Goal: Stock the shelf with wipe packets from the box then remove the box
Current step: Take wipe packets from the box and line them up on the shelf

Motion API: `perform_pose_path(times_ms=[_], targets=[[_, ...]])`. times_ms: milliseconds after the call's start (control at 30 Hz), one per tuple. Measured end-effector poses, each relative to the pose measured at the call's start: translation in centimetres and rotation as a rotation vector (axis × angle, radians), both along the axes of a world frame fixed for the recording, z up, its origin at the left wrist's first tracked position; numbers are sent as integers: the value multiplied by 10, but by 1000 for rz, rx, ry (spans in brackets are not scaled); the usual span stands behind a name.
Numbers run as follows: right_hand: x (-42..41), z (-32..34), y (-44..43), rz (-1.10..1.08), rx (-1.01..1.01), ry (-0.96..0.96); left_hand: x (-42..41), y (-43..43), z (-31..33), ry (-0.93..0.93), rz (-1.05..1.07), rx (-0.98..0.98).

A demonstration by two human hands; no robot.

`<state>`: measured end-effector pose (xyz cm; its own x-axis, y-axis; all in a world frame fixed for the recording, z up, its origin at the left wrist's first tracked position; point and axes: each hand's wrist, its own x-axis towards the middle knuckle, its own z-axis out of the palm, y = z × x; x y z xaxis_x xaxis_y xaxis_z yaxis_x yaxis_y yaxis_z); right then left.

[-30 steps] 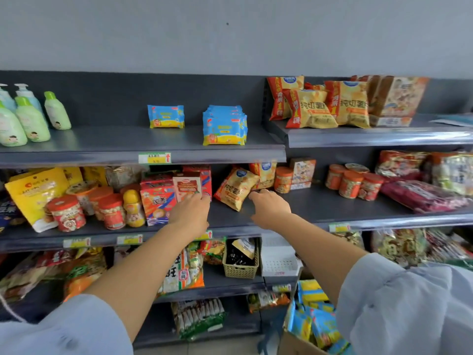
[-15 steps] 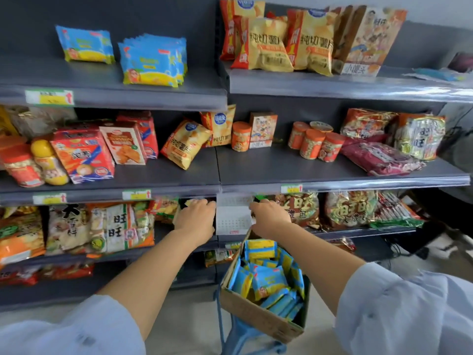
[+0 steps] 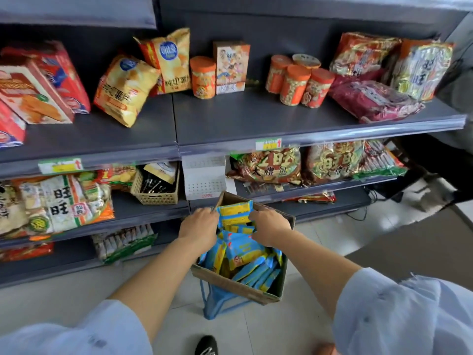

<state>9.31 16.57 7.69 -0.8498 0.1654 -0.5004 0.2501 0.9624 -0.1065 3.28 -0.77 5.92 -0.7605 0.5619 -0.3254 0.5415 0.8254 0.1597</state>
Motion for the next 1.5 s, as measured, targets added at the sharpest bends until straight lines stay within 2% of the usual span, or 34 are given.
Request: perform_pose_path(times_ms=[500,733,867,967,1133,1300,1500], targets=[[-14,-140,41,-126,-90,-122,-7,56,-151,-167,-125,-98],[-29,-176,51,-21,-13,-157,4,73,-197,-146,-61,-140],[-37,-183,56,43,13,-164,3,73,-193,-207,14,-64],[-38,-187,58,75,10,-202,-2,59,-181,-289,205,133],[-37,-193,56,57,17,-166,-11,34,-162,-206,432,275],[-31,-195,55,75,4,-116,-6,22,-151,-185,436,359],[-27,-157,58,-60,-107,112,-1,19,-115,-138,455,408]])
